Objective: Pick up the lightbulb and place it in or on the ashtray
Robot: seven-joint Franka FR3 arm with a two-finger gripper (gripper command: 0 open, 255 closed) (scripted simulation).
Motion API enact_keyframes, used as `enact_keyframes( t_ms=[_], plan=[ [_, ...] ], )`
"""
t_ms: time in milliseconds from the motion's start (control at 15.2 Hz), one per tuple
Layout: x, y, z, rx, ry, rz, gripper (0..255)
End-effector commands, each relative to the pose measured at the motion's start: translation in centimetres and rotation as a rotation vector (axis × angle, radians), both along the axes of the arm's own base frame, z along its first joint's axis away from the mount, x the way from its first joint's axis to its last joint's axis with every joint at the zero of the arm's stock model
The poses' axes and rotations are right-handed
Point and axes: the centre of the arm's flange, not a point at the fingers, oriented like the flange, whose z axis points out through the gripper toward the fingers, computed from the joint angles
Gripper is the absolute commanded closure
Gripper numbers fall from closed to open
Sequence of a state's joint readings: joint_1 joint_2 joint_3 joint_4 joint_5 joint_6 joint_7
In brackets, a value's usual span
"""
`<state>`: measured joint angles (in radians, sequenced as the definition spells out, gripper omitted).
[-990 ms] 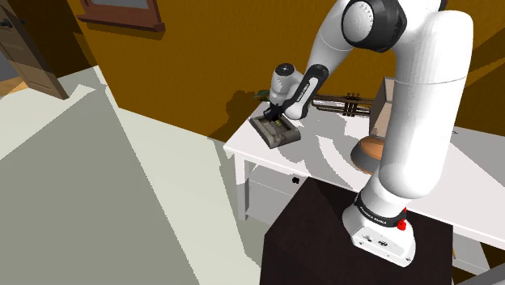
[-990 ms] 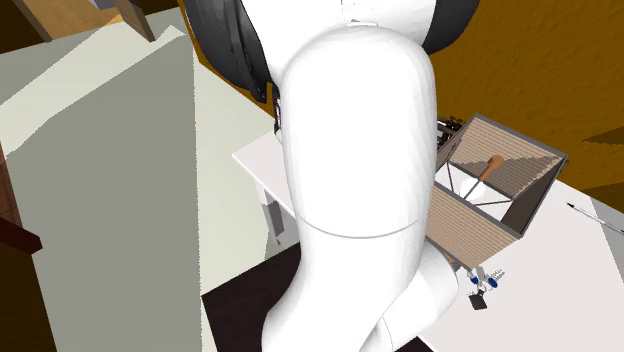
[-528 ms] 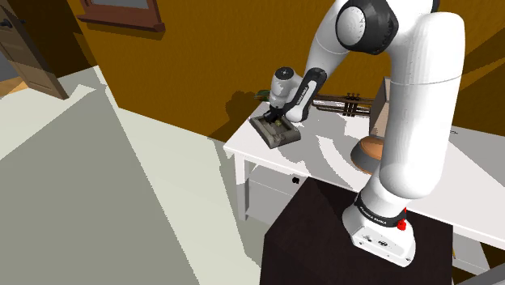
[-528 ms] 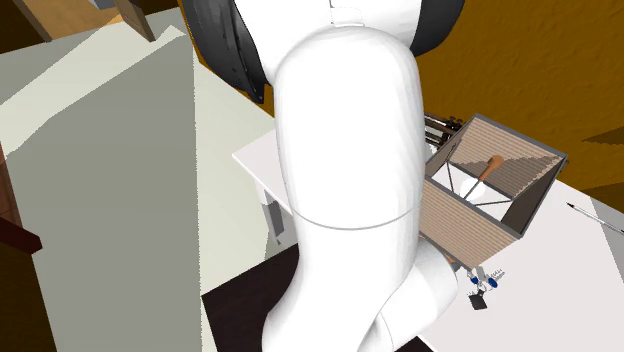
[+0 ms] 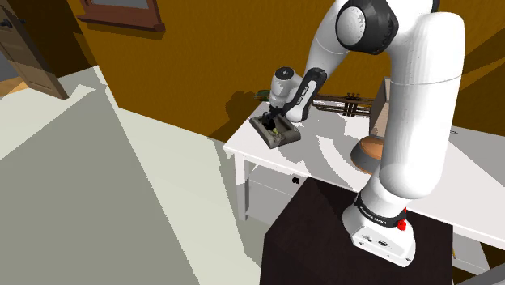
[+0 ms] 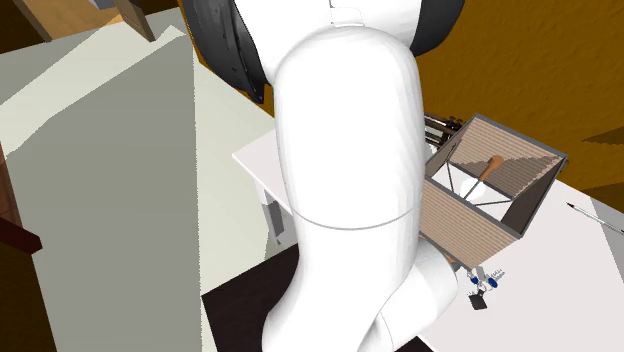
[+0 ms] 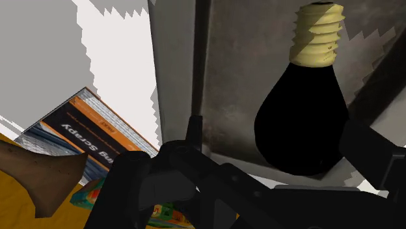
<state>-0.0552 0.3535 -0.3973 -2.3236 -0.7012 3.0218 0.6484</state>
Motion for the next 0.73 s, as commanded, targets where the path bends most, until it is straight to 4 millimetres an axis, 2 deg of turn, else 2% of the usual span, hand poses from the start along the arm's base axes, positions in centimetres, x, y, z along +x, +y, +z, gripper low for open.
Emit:
enact_keyframes(
  t_ms=[0, 264, 660],
  plan=[
    [0.0, 0.0, 0.0, 0.000, 0.000, 0.000, 0],
    [-1.3, 1.7, 4.5, 0.000, 0.000, 0.000, 0],
    [-1.3, 1.7, 4.5, 0.000, 0.000, 0.000, 0]
  ],
)
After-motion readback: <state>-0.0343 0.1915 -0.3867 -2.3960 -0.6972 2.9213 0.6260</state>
